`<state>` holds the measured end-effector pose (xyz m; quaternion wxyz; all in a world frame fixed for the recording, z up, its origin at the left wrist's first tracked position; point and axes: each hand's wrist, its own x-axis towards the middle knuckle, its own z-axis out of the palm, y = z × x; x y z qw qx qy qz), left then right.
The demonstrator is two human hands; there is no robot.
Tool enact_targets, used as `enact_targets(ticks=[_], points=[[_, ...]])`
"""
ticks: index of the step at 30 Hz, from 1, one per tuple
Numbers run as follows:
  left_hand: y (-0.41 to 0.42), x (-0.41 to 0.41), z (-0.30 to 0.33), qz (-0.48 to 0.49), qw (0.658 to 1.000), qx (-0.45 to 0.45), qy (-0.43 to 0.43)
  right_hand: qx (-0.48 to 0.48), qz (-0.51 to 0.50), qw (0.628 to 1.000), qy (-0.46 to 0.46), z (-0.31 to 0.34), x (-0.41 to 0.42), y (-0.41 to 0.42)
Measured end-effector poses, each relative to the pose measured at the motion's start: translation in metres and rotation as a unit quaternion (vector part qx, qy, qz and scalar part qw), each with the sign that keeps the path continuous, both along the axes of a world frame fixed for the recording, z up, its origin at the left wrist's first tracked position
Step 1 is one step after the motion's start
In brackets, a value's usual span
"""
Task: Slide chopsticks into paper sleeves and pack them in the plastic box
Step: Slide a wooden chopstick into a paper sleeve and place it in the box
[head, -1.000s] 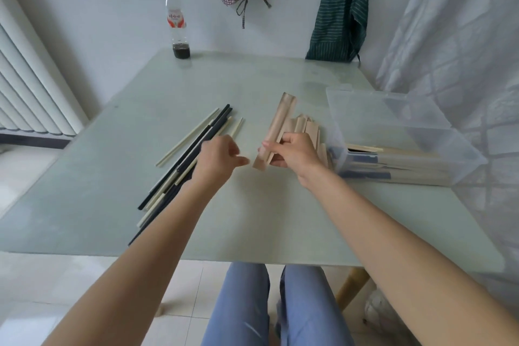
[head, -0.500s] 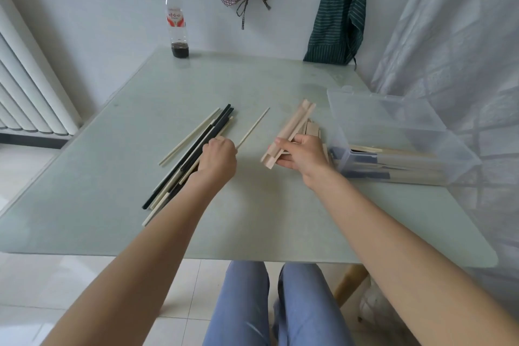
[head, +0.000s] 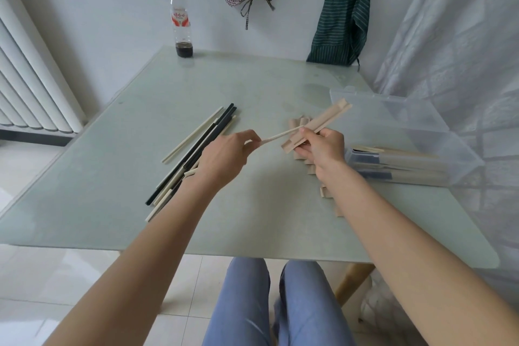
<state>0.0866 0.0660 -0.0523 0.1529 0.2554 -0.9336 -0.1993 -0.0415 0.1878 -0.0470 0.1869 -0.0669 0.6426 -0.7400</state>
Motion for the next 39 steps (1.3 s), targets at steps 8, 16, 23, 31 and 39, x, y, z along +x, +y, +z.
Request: enact_targets(ticks=[8,16,23,31,39], points=[[0.007,0.006,0.001,-0.027,0.999,0.037,0.025,-0.014,0.007,1.0,-0.013,0.001,0.005,0.002],[0.009,0.008,0.005,0.039,0.999,0.002,0.014,-0.053,0.023,0.998,-0.006,0.006,0.009,-0.001],[0.008,0.008,0.008,0.056,0.998,0.007,0.014,-0.108,0.042,0.992,-0.045,0.01,0.009,0.005],[0.016,-0.001,0.012,0.055,0.998,0.022,0.025,-0.122,0.088,0.987,-0.058,0.008,0.015,0.001],[0.006,0.0,0.007,-0.009,0.995,0.059,0.075,-0.156,0.026,0.985,-0.072,0.007,0.007,0.006]])
